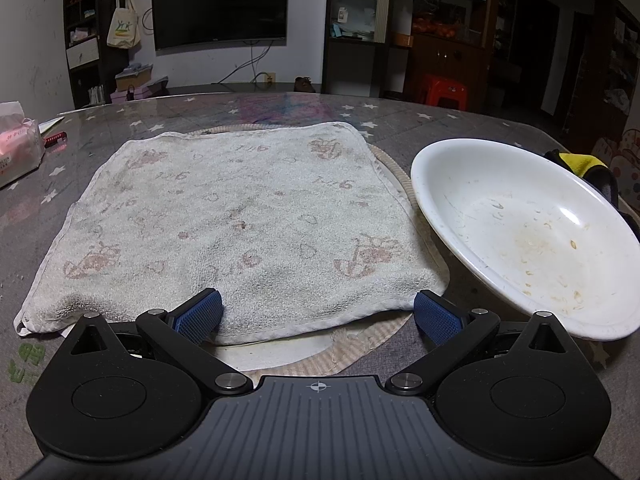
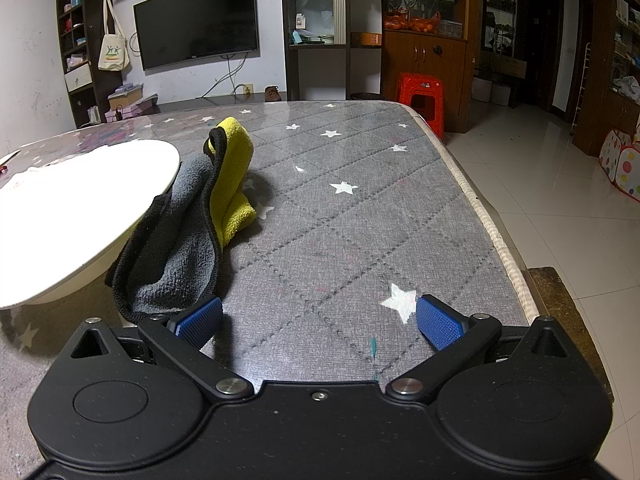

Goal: Clean bowl

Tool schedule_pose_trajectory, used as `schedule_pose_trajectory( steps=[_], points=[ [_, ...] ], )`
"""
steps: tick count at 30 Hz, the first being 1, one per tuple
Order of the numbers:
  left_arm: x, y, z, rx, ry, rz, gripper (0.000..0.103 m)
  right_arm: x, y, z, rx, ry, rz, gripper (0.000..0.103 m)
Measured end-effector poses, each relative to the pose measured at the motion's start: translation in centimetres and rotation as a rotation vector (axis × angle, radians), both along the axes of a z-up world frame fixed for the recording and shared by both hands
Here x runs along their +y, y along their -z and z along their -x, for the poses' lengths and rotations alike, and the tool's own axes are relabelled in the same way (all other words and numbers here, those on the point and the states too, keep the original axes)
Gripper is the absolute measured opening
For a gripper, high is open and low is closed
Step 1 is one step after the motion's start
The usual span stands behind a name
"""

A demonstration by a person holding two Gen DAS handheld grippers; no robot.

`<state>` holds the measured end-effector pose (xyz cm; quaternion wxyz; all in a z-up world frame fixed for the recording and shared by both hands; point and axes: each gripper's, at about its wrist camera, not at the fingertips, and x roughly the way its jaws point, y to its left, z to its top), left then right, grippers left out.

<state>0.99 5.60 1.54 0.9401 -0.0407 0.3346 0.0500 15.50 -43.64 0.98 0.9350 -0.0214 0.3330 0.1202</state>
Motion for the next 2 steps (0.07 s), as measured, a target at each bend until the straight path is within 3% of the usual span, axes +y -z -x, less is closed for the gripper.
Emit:
schedule_pose_trajectory(
  steps=[2],
  points=[
    [0.12, 0.0, 0.05, 0.0, 0.0, -0.001, 0.103, -0.02, -0.01, 0.02, 0.0, 0.0, 0.0, 0.103]
  ],
)
